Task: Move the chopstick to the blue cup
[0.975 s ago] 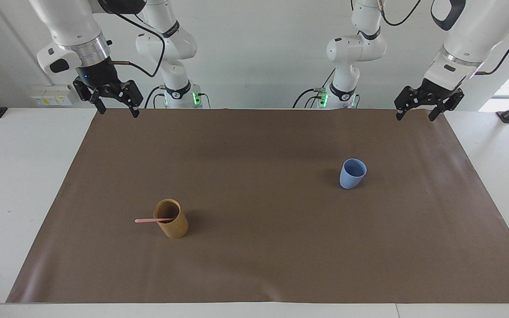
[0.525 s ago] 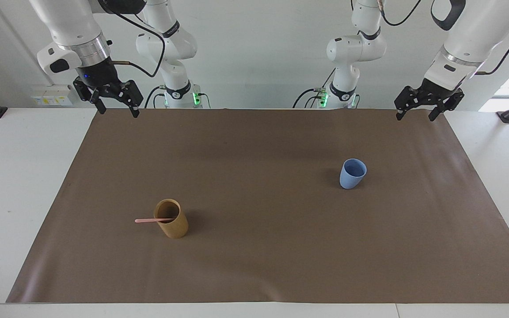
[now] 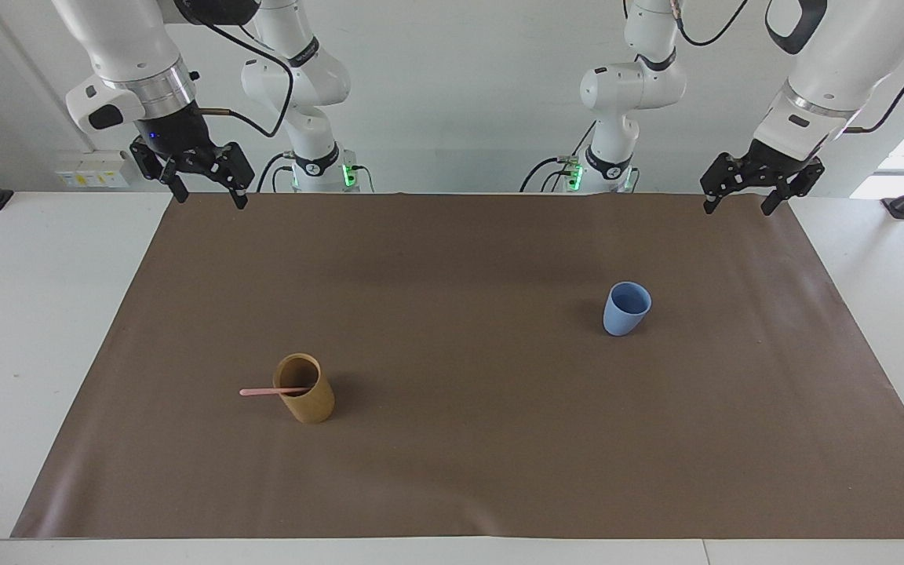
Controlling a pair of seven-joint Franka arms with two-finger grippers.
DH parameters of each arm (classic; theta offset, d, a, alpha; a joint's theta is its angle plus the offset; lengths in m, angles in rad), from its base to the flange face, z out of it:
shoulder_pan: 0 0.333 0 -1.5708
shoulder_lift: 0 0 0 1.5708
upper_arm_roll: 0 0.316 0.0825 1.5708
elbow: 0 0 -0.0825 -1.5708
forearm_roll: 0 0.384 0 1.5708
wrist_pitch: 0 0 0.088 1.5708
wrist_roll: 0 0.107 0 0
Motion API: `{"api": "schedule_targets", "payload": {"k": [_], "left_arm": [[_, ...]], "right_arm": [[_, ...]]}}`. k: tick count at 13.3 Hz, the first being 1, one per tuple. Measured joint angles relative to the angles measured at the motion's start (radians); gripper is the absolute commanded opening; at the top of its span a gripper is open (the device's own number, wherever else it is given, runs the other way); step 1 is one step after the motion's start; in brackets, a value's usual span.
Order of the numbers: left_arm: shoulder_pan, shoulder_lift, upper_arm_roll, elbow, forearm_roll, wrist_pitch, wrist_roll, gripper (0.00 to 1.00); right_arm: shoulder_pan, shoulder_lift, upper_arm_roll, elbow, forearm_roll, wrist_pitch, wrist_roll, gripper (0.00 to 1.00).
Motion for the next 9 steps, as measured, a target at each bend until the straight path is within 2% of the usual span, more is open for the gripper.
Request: {"api": "schedule_targets", "payload": {"k": [7,9], "left_arm": [[0.000,0.000,0.000,-0.001,0.000,0.004,0.000,1.00],[0.000,0.000,-0.001,-0.038,0.000,0.042,0.000,1.00]], "right_arm": [[0.000,0.000,0.000,-0.001,0.000,0.010,0.000,1.00],[0.000,0.000,0.000,-0.002,0.000,0.010,0.000,1.00]]}}
